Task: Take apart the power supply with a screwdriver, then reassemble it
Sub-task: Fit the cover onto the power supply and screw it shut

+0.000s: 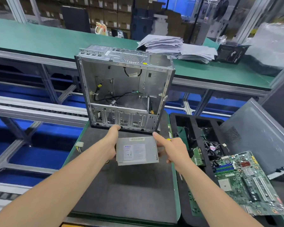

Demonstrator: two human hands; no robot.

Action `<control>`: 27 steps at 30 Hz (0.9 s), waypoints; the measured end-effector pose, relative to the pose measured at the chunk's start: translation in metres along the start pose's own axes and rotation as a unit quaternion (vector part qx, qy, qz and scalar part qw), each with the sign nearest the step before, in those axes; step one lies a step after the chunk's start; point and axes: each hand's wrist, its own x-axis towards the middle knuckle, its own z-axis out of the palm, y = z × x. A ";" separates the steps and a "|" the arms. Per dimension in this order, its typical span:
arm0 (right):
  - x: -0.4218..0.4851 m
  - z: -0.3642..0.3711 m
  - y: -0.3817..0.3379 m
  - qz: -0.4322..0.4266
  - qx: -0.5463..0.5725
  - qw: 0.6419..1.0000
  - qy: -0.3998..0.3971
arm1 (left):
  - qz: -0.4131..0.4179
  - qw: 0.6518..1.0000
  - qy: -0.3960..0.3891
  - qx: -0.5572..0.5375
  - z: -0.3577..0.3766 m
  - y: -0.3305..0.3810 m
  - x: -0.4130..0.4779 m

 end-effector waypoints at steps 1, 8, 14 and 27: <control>0.000 0.001 -0.004 -0.002 -0.014 1.000 0.008 | -0.003 1.000 -0.009 0.002 0.000 0.002 -0.001; 0.006 0.012 0.000 0.054 0.028 0.997 -0.046 | 0.069 0.989 -0.012 0.132 -0.001 0.006 -0.003; 0.004 0.013 0.025 0.048 -0.004 0.997 -0.054 | 0.150 0.960 -0.014 0.237 -0.016 -0.018 0.009; -0.007 0.016 0.027 0.004 -0.092 0.995 -0.022 | 0.264 0.913 0.030 0.310 -0.010 -0.050 -0.001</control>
